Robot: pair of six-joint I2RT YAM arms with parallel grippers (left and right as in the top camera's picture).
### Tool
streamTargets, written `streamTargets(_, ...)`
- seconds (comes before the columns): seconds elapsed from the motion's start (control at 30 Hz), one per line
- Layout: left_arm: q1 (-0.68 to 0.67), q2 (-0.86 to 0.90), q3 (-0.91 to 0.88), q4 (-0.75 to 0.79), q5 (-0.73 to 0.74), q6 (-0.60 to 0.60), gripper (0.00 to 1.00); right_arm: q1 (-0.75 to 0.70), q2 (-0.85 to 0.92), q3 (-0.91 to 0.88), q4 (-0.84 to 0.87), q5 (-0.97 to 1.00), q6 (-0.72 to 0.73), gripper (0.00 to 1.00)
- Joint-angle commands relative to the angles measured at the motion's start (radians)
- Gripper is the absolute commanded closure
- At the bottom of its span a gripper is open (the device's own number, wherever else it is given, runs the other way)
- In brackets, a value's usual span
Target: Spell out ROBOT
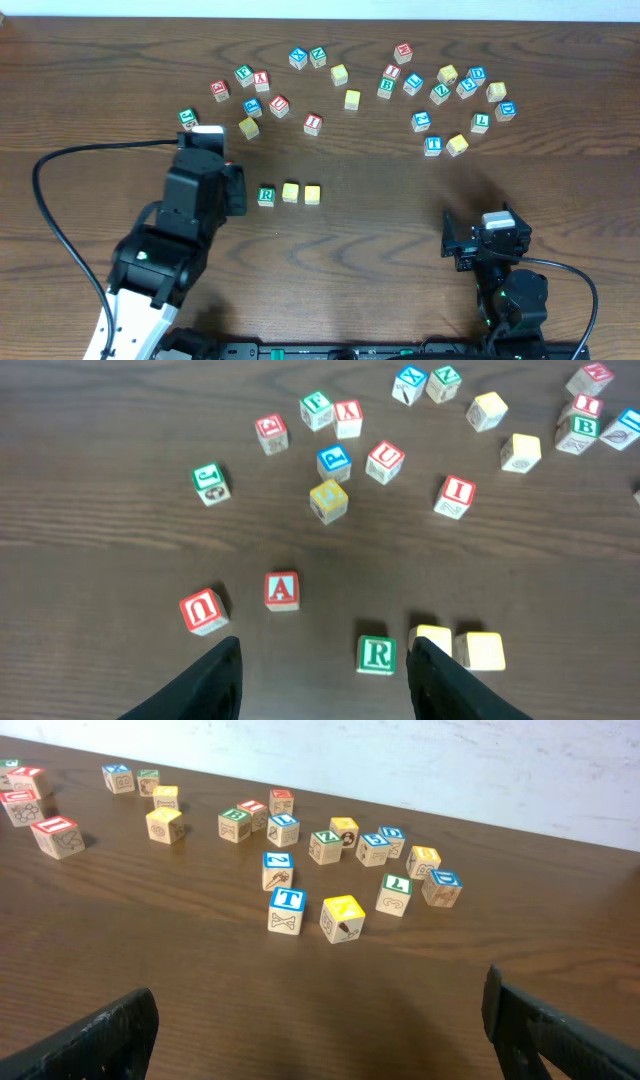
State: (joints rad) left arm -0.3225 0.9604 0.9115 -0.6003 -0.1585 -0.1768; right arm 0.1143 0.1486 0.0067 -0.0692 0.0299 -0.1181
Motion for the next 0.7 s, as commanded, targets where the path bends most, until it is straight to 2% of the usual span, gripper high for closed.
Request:
streamTargets(0.0, 0.051, -0.002, 0.050, -0.023, 0.089, 0.044, 0.48, -0.004, -0.002, -0.001, -0.002, 0.008, -0.010, 0.01)
streamTargets(0.43, 0.093, -0.002, 0.050, -0.046, 0.098, 0.057, 0.47, -0.004, -0.002, -0.001, 0.062, -0.235, -0.010, 0.01)
streamTargets(0.47, 0.093, -0.002, 0.050, -0.045, 0.098, 0.057, 0.46, -0.004, -0.002, -0.001, 0.070, -0.248, -0.010, 0.01)
streamTargets(0.5, 0.093, -0.002, 0.050, -0.044, 0.098, 0.057, 0.37, -0.004, -0.002, -0.001, 0.080, -0.264, -0.010, 0.01)
streamTargets(0.6, 0.093, -0.002, 0.050, -0.043, 0.095, 0.057, 0.30, -0.004, -0.002, -0.001, 0.108, -0.317, 0.004, 0.01)
streamTargets(0.67, 0.093, -0.002, 0.050, -0.043, 0.095, 0.057, 0.26, -0.004, -0.002, -0.001, 0.122, -0.317, 0.080, 0.01)
